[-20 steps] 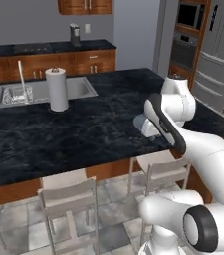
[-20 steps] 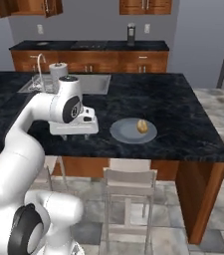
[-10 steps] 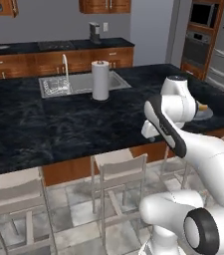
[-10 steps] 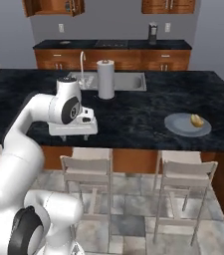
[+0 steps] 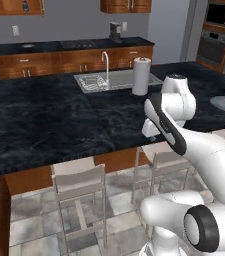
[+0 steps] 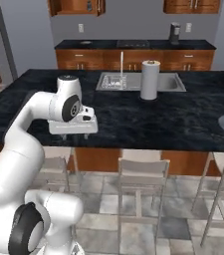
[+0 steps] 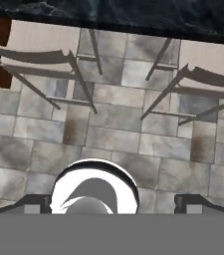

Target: Move the hot dog bun to the plate on the dining table and place the condiment next to that plate. Then navigate to the fridge and take the sausage and place it on the plate as well.

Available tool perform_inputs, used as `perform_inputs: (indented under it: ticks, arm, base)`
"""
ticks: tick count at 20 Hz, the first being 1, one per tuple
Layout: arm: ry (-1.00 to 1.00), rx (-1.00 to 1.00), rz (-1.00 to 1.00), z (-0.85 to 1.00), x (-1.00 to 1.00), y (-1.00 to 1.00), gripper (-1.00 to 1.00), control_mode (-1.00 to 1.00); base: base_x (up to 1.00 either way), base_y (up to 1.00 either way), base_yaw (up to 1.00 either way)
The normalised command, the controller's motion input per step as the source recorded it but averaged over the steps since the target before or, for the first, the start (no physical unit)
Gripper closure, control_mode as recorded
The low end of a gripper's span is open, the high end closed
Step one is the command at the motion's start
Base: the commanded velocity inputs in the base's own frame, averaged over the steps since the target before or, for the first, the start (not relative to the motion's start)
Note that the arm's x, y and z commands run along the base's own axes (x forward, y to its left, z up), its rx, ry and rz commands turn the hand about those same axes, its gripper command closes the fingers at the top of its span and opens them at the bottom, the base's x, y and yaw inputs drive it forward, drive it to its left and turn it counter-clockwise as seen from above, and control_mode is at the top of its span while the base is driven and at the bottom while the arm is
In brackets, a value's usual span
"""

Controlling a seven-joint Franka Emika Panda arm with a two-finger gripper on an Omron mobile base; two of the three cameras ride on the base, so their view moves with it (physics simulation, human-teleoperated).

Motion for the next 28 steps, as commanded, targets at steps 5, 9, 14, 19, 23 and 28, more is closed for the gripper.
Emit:
perform_inputs:
  ticks: [5, 9, 14, 19, 23, 28]
  arm:
    - [0.0, 0.0, 0.0, 0.0, 0.0, 0.0, -1.0, 1.0]
    - [0.0, 0.0, 0.0, 0.0, 0.0, 0.0, -1.0, 1.0]
    - [0.0, 0.0, 0.0, 0.0, 0.0, 0.0, -1.0, 1.0]
    - [0.0, 0.0, 0.0, 0.0, 0.0, 0.0, -1.0, 1.0]
    - [0.0, 0.0, 0.0, 0.0, 0.0, 0.0, -1.0, 1.0]
    - [0.0, 0.0, 0.0, 0.0, 0.0, 0.0, -1.0, 1.0]
  base:
    - [-0.34, 1.0, 0.0]
    - [-0.5, 1.0, 0.0]
    - [-0.39, 1.0, 0.0]
    - [-0.16, 1.0, 0.0]
    - [0.01, 1.0, 0.0]
    - [0.32, 1.0, 0.0]
